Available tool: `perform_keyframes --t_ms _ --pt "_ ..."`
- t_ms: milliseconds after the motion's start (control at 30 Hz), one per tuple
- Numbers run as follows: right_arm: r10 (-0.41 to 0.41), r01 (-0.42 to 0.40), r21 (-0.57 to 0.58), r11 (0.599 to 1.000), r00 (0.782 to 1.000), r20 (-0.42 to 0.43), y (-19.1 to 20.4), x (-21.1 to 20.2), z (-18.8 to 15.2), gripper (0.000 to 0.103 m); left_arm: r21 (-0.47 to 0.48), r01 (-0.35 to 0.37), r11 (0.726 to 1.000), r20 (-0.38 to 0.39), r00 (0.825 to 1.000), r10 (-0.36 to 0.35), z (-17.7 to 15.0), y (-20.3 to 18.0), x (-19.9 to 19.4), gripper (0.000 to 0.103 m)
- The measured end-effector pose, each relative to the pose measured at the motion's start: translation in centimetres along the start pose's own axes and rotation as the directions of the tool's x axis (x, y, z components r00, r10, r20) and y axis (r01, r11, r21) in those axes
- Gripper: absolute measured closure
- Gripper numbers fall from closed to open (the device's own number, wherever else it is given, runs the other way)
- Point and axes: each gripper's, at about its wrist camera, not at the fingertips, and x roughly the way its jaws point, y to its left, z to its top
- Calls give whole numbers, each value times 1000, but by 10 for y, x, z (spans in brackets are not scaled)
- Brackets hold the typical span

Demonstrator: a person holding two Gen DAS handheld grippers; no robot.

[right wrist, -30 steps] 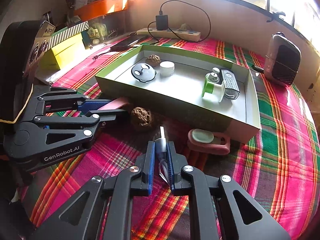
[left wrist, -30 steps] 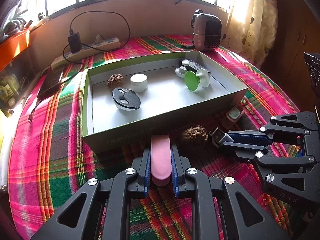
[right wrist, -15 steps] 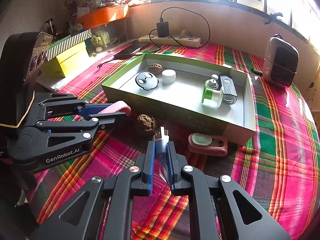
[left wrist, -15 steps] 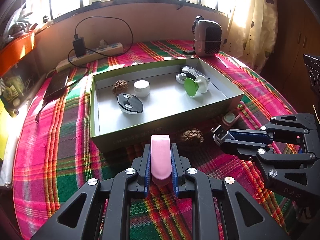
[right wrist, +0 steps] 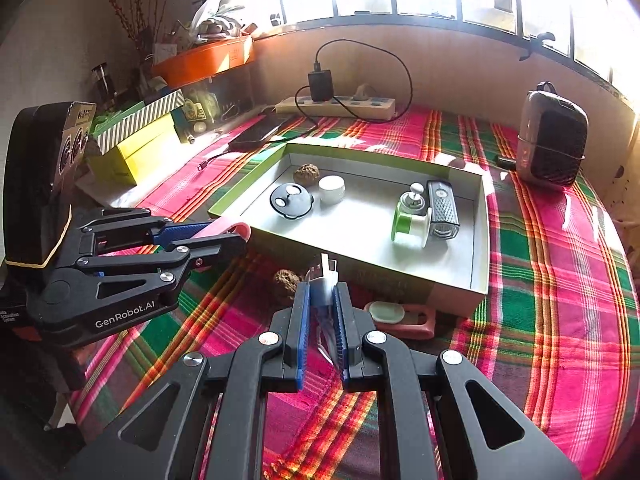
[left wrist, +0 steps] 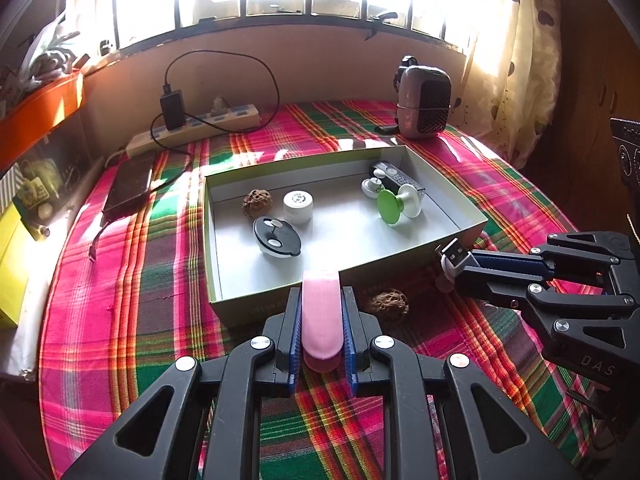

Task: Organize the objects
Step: 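Lift and carry the pink scoop and white cable over the box with both grippers, then lower the pink scoop and white cable into the box with both grippers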

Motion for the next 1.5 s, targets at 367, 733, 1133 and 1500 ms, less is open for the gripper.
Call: perform_keyframes --t_ms 367,733,1133,1500 --pt "-18 18 27 999 1000 24 -17 6 40 91 -11 3 1000 15 1000 -3 20 2 9 87" --pt "5 -4 24 1000 1000 -21 -33 51 83 91 -30 13 999 -9 1000 -13 34 6 34 87" --pt "7 0 55 998 992 -123 -49 109 103 91 -40 18 999 -54 998 -20 40 11 61 87" --pt "-2 15 68 998 984 -179 -55 134 105 90 -45 20 999 -72 997 -23 41 12 72 87"
